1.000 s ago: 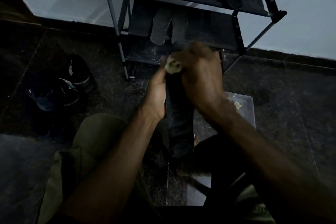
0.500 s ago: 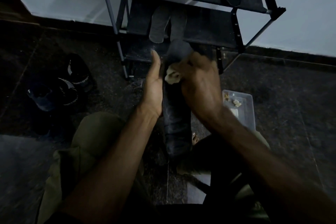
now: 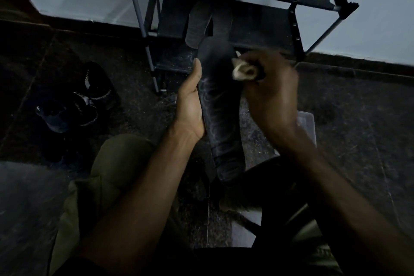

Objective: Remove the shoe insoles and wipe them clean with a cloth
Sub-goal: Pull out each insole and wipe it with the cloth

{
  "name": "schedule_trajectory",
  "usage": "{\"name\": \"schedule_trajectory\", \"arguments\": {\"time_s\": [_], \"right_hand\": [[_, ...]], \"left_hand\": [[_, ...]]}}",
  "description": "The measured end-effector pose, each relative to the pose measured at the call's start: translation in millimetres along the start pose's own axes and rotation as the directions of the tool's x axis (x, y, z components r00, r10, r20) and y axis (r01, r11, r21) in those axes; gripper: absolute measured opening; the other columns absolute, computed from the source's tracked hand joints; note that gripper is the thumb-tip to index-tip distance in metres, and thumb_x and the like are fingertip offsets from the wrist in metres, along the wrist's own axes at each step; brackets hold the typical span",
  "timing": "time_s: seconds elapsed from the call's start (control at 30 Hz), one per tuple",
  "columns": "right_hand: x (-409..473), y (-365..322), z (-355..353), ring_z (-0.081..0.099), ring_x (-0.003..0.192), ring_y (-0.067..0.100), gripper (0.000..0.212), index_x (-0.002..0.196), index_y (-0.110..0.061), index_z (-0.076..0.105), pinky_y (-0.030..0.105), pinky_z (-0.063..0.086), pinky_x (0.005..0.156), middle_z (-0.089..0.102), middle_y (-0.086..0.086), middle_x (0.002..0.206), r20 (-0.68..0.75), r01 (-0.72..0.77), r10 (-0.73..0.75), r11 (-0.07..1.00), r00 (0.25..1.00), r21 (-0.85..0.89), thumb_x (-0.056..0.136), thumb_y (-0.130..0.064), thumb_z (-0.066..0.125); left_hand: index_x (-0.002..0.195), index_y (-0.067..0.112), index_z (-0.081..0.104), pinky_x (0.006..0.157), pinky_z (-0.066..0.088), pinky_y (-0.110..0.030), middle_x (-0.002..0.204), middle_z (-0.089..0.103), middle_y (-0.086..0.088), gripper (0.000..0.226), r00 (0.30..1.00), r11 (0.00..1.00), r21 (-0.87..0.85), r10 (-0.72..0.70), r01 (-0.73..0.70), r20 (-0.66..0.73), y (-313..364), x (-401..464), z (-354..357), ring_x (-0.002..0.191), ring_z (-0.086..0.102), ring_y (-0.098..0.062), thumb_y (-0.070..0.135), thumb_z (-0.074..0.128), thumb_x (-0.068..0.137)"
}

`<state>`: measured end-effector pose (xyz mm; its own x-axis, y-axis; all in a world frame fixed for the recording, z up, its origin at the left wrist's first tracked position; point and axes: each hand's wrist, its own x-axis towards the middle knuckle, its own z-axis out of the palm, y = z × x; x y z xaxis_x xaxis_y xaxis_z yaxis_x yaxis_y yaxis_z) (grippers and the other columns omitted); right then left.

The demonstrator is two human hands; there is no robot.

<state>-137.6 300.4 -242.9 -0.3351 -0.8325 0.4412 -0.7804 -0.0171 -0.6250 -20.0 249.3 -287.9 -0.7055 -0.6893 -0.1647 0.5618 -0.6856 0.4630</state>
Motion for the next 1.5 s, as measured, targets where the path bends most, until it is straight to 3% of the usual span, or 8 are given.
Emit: {"name": "schedule_trajectory", "arguments": {"time_s": [0.13, 0.43, 0.67, 0.9, 1.1, 1.2, 1.37, 1.5], "right_hand": [[-12.0, -2.0, 17.9, 0.061, 0.089, 0.033, 0.030, 0.099, -0.002, 0.071, 0.043, 0.053, 0.070, 0.067, 0.015, 0.099, 0.076, 0.158, -0.145, 0.965, 0.986, -0.209, 0.075, 0.006, 0.055], [-0.5, 1.2, 14.3, 0.064, 0.083, 0.027, 0.023, 0.099, -0.005, 0.071, 0.042, 0.053, 0.067, 0.068, 0.013, 0.095, 0.056, 0.127, -0.118, 0.971, 0.991, -0.202, 0.081, 0.002, 0.060], [-25.0, -28.0, 24.8, 0.065, 0.082, 0.023, 0.022, 0.096, -0.007, 0.073, 0.037, 0.053, 0.069, 0.070, 0.009, 0.093, 0.139, 0.152, -0.136, 0.982, 0.981, -0.110, 0.079, -0.001, 0.062], [10.9, -4.1, 13.1, 0.065, 0.084, 0.026, 0.021, 0.099, -0.006, 0.072, 0.042, 0.055, 0.069, 0.069, 0.012, 0.094, 0.066, 0.131, -0.120, 0.972, 0.991, -0.194, 0.082, 0.001, 0.062], [-14.9, -21.0, 25.1, 0.062, 0.079, 0.027, 0.025, 0.093, -0.009, 0.074, 0.031, 0.048, 0.061, 0.066, 0.012, 0.091, 0.202, 0.256, -0.215, 0.944, 0.956, -0.209, 0.080, -0.011, 0.053], [-22.4, -22.1, 22.7, 0.061, 0.076, 0.030, 0.022, 0.094, -0.007, 0.074, 0.033, 0.048, 0.059, 0.064, 0.014, 0.089, 0.271, 0.314, -0.257, 0.930, 0.928, -0.193, 0.077, -0.003, 0.062], [6.1, -15.0, 15.5, 0.062, 0.075, 0.034, 0.021, 0.094, -0.004, 0.074, 0.030, 0.047, 0.063, 0.064, 0.017, 0.089, 0.149, 0.252, -0.220, 0.935, 0.964, -0.251, 0.080, -0.005, 0.059], [-8.5, -14.8, 25.6, 0.060, 0.076, 0.032, 0.017, 0.093, -0.006, 0.074, 0.038, 0.050, 0.062, 0.062, 0.015, 0.089, 0.192, 0.286, -0.245, 0.930, 0.950, -0.229, 0.080, -0.003, 0.064]], "left_hand": [[0.147, -0.003, 0.030, 0.119, 0.023, -0.046, 0.150, 0.032, -0.023, 0.070, 1.000, 1.000, -0.011, -0.018, 0.018, -0.002, -0.8, 1.2, -4.7, 0.139, 0.033, -0.036, 0.050, 0.025, 0.102], [0.139, 0.001, 0.044, 0.116, 0.029, -0.047, 0.137, 0.050, -0.019, 0.063, 0.999, 0.999, -0.037, -0.013, 0.012, -0.043, -3.2, -0.1, 0.7, 0.131, 0.046, -0.033, 0.049, 0.028, 0.101], [0.121, 0.000, 0.060, 0.092, 0.053, -0.035, 0.114, 0.065, -0.016, 0.061, 0.986, 1.000, 0.007, 0.002, -0.001, -0.170, 3.4, -7.4, 4.7, 0.104, 0.065, -0.026, 0.049, 0.030, 0.102], [0.122, 0.006, 0.059, 0.103, 0.046, -0.044, 0.121, 0.063, -0.016, 0.056, 0.996, 0.998, -0.069, -0.010, 0.004, -0.092, -1.1, -6.4, 11.2, 0.115, 0.059, -0.030, 0.048, 0.030, 0.101], [0.097, 0.004, 0.074, 0.085, 0.056, -0.035, 0.099, 0.072, -0.013, 0.061, 0.977, 1.000, 0.026, -0.001, 0.006, -0.212, 4.9, -11.1, 10.5, 0.092, 0.070, -0.024, 0.048, 0.032, 0.102], [0.112, 0.000, 0.065, 0.087, 0.055, -0.034, 0.101, 0.071, -0.013, 0.060, 0.973, 0.996, 0.087, 0.013, 0.007, -0.230, 6.0, -13.0, 9.4, 0.095, 0.069, -0.023, 0.049, 0.032, 0.102], [0.107, 0.005, 0.066, 0.090, 0.053, -0.037, 0.106, 0.067, -0.015, 0.056, 0.991, 0.994, -0.107, -0.040, 0.026, -0.124, 2.4, -6.8, 16.6, 0.100, 0.066, -0.026, 0.048, 0.032, 0.100], [0.102, 0.002, 0.068, 0.090, 0.053, -0.037, 0.101, 0.069, -0.015, 0.054, 0.978, 1.000, -0.028, -0.005, -0.001, -0.206, 4.3, -9.5, 12.8, 0.095, 0.068, -0.025, 0.045, 0.035, 0.101]]}}
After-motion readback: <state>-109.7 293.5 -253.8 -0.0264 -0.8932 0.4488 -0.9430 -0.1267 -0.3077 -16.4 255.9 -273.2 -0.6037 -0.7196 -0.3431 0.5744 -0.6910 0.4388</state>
